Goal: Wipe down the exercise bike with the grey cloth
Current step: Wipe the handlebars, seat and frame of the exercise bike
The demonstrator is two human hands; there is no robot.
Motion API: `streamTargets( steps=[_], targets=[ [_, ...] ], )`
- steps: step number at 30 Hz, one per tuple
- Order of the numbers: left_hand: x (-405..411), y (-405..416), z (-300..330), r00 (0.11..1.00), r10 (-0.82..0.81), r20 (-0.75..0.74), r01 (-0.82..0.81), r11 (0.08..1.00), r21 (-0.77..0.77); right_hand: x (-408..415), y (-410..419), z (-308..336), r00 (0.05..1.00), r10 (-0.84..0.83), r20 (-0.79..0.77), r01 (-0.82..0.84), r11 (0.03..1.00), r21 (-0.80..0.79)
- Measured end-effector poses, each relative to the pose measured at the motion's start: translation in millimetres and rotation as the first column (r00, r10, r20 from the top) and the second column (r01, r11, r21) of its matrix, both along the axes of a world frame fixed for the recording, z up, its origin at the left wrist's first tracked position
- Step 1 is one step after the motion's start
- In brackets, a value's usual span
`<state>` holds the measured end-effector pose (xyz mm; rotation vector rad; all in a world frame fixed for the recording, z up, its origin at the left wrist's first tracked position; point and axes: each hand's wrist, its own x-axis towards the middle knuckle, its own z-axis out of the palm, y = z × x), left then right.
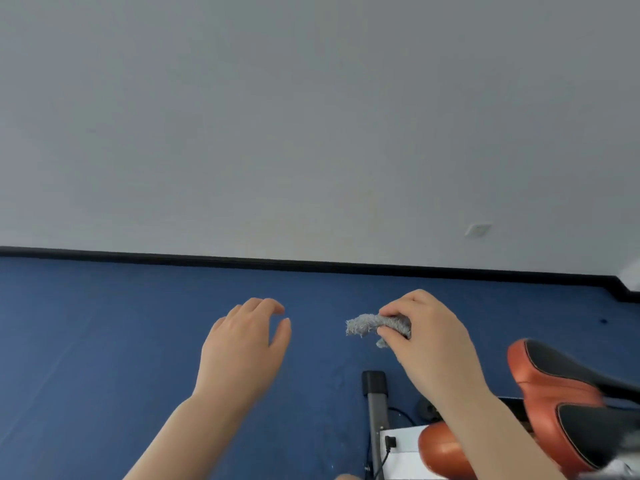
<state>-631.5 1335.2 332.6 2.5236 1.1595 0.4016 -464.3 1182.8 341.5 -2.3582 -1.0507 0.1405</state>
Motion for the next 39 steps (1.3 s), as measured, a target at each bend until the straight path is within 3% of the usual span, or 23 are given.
streamTargets(
  steps=[12, 26, 34, 39],
  targets=[
    [159.0, 117.8, -4.3, 0.943, -0.330, 0.032, 0.331, 0.944, -0.011, 103.9, 67.0, -5.9, 0.943, -0.333, 0.006, 0.332, 0.943, 0.006],
    [406.0, 196.9, -2.5, 0.732, -0.681, -0.012, 0.681, 0.732, -0.011, 266.8, 148.4, 7.3, 0.800, -0.599, 0.031, 0.599, 0.800, -0.005],
    [568.5, 224.3, 3.8, 0.439, -0.899, -0.003, 0.898, 0.438, 0.029, 349.7, 175.4, 15.8, 0.533, -0.845, 0.041, 0.844, 0.535, 0.041],
    [633.5, 187.7, -2.8, 0.258, -0.964, 0.070, 0.961, 0.249, -0.116, 365.7, 144.2, 17.4, 0.300, -0.953, 0.050, 0.954, 0.300, 0.000]
  ],
)
